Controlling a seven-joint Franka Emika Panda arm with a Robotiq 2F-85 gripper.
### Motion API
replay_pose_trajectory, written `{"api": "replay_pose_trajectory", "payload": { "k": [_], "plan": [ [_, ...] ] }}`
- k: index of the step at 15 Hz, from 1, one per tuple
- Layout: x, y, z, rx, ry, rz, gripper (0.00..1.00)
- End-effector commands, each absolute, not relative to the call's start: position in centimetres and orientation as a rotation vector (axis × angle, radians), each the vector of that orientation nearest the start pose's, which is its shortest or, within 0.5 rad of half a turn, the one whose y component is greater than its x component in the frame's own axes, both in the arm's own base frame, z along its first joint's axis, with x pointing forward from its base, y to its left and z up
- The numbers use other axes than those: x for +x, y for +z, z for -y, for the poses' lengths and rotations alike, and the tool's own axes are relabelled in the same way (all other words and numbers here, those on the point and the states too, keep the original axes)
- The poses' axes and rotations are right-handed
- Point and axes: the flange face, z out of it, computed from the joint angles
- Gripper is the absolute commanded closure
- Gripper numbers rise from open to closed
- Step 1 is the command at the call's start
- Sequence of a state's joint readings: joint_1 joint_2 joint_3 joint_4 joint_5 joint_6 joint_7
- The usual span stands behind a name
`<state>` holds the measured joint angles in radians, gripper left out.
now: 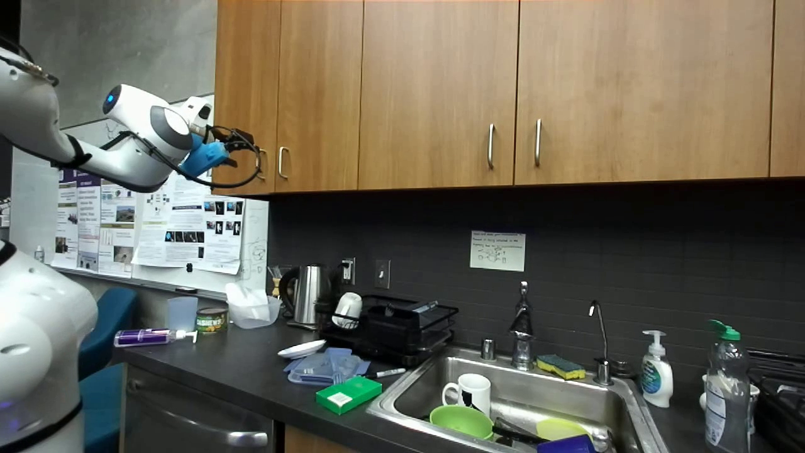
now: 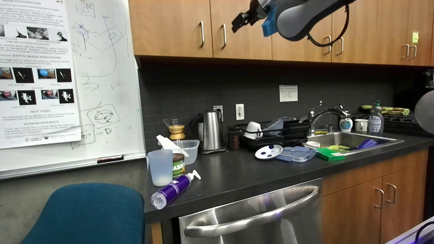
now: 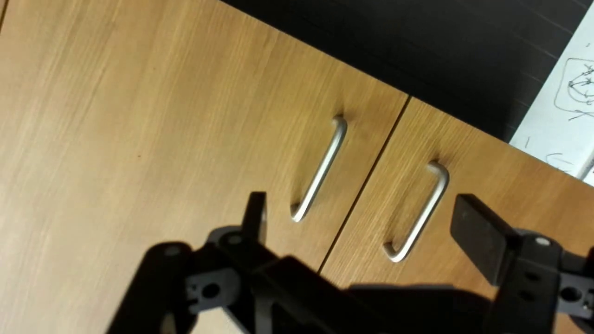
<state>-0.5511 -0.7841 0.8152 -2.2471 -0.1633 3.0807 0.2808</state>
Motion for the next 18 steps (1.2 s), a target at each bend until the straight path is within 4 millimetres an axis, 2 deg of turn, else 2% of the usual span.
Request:
{"api": "replay_pose_trajectory", "payload": {
  "k": [1, 9, 18],
  "plan": [
    [39.1, 71.9, -27.9, -2.493, -2.281, 0.517, 0.0],
    [39.9, 73.1, -31.6, -2.488, -2.246, 0.551, 0.0],
    [44.5, 75.2, -30.7, -2.583, -2.188, 0.445, 0.0]
  ]
}}
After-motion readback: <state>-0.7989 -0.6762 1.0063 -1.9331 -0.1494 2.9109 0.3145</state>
